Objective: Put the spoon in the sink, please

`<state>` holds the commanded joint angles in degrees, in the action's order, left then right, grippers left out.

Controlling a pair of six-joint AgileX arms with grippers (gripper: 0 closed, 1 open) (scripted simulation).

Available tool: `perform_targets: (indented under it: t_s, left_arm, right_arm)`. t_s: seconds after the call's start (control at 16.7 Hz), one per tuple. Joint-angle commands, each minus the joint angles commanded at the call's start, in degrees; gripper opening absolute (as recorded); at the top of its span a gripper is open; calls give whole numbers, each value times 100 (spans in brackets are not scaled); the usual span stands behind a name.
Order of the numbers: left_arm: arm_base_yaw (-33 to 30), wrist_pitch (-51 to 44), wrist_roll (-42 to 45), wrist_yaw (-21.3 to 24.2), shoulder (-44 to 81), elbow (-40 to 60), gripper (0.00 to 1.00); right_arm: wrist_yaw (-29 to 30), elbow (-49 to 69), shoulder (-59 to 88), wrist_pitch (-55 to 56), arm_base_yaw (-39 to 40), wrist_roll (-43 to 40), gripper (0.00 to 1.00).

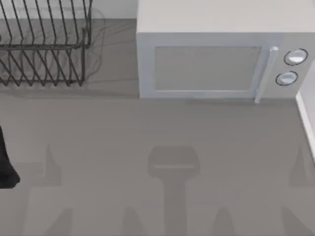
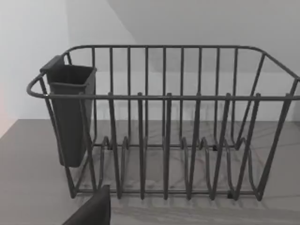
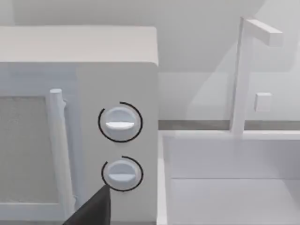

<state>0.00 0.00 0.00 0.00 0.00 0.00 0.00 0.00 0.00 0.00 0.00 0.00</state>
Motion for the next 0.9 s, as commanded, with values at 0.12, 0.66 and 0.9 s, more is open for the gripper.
perform_targets:
  t_s: [0.12,0.66,0.9]
  left_arm:
    - [0,0,0,0,0,0,100]
    - [0,0,0,0,0,0,100]
    - [0,0,0,0,0,0,100]
  right_arm:
    - [0,7,8,-8,0,6,100]
    - [0,1789,2712,-2278,-6,1595,100]
    - [6,2923,4823,-3844,-16,2651,100]
